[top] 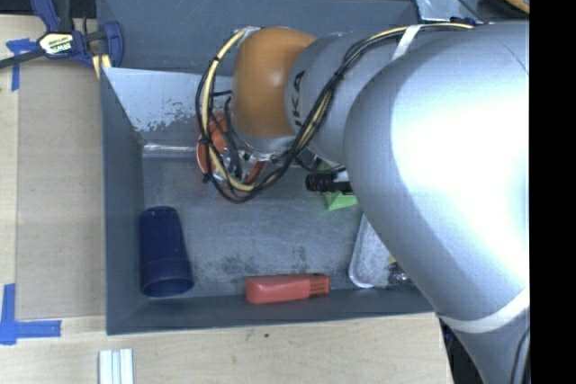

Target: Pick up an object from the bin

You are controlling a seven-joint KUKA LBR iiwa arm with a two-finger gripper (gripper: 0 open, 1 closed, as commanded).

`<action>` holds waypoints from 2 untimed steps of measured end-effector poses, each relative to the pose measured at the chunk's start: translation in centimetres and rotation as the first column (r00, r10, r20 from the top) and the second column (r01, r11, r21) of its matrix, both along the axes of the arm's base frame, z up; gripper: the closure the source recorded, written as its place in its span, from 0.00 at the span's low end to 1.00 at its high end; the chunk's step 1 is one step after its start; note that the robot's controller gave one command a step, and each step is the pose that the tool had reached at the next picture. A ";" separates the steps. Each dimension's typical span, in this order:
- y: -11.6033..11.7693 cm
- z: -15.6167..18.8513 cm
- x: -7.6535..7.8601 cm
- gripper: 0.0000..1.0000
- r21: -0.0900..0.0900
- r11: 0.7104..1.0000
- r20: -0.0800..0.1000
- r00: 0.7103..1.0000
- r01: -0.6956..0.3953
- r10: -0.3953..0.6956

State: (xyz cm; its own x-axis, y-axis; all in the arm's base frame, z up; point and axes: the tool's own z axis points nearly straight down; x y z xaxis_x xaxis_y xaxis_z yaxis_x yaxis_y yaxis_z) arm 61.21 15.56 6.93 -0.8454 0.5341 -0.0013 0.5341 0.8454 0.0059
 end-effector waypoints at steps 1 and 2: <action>-0.2 3.9 -0.2 1.00 -0.002 1.000 -0.007 1.000 0.000 0.000; -0.2 6.7 -0.1 1.00 -0.001 1.000 -0.002 1.000 -0.002 0.002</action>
Offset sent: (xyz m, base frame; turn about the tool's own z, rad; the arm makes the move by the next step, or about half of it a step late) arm -0.0028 -0.0012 0.0679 -0.0001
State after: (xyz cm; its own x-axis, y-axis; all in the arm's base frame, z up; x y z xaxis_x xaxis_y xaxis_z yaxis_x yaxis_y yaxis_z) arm 61.14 15.40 13.62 -0.8463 0.5327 -0.0002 0.5327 0.8463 0.0035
